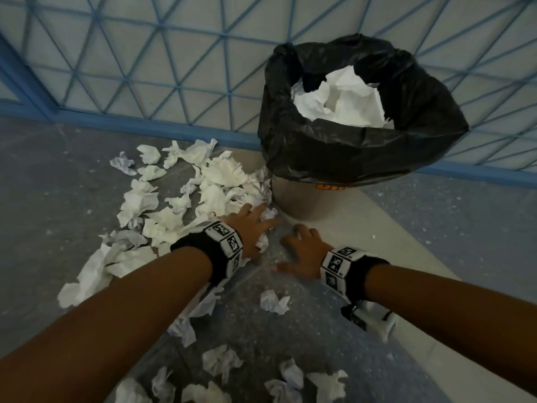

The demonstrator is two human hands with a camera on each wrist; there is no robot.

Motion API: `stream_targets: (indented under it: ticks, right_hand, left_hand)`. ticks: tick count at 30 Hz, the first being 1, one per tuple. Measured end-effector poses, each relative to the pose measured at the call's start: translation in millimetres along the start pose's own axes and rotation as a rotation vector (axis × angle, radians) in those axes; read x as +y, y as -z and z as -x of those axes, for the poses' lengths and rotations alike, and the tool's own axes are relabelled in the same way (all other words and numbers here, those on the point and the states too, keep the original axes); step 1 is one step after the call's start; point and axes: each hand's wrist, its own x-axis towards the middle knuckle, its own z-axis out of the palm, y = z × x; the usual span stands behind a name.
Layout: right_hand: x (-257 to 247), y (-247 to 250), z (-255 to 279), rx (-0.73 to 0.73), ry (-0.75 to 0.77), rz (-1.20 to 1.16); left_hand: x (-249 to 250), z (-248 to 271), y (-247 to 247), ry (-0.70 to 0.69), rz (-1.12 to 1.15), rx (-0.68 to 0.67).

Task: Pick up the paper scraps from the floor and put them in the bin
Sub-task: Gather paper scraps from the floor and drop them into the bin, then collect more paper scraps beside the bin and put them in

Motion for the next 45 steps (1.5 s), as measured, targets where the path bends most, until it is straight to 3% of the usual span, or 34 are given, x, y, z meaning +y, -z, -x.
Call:
stream_targets:
  ticks: [4, 9, 13, 17, 25, 28, 31, 35, 38, 41, 43, 45]
  right_hand:
    - [-18, -20, 19, -0.050, 0.155, 0.073]
    - [-38, -49, 40, -0.107, 0.364, 0.280]
    - [-45, -33, 45, -0.058, 0.379, 0.318]
    - [-43, 14, 67, 0.171, 0.426, -0.031]
    - [-31, 131, 164, 0.668, 0.482, -0.403]
    - [-21, 175, 180, 0.882, 0.466, -0.480]
    - [-4, 215, 175, 0.988, 0.391, -0.418]
    - [22, 247, 137, 0.944, 0.158, -0.209]
    - [34, 246, 104, 0.764, 0.054, -0.059]
    - [36, 240, 95, 0.513, 0.044, 0.065]
    - [37, 240, 100, 0.494, 0.078, 0.088]
    - [39, 240, 105, 0.559, 0.089, 0.152]
  left_hand:
    - [1, -6, -8, 0.011, 0.010, -0.068]
    - [0, 8, -11, -0.005, 0.130, 0.014]
    - [-2, 21, -11, 0.015, 0.391, 0.090]
    - [1, 47, 19, 0.053, 0.588, 0.242]
    - [-4, 144, 155, -0.167, 0.902, 0.386]
    - [3, 149, 208, -0.250, 1.031, 0.513]
    - [22, 127, 252, -0.296, 1.113, 0.669]
    - [47, 65, 271, -0.094, 1.036, 0.918]
    - [69, 26, 264, 0.002, 0.962, 1.011]
    - [79, 4, 251, 0.024, 0.780, 0.883]
    - [72, -3, 245, 0.093, 0.474, 0.708]
    - [62, 1, 244, 0.165, 0.282, 0.620]
